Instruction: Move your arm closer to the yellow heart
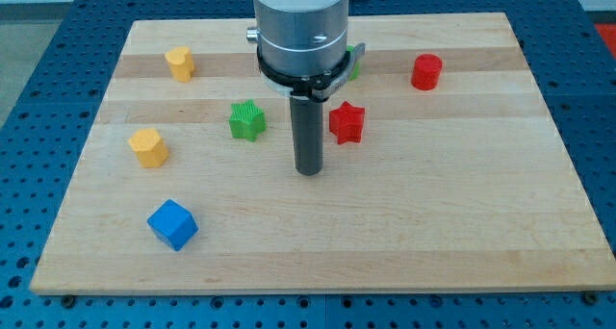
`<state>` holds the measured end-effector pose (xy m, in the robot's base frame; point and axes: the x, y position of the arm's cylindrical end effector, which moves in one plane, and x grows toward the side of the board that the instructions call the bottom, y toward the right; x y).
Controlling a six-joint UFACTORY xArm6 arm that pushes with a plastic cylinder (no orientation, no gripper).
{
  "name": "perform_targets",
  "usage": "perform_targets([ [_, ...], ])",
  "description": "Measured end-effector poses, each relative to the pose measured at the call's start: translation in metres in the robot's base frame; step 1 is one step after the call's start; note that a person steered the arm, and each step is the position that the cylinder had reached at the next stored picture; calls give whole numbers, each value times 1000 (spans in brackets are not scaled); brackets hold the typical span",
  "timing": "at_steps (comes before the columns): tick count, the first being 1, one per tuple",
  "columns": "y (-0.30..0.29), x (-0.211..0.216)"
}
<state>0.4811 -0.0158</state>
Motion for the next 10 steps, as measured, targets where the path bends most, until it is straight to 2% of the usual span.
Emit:
perform_targets([
  [8, -12, -3],
  [9, -20, -3],
  [10, -63, -3],
])
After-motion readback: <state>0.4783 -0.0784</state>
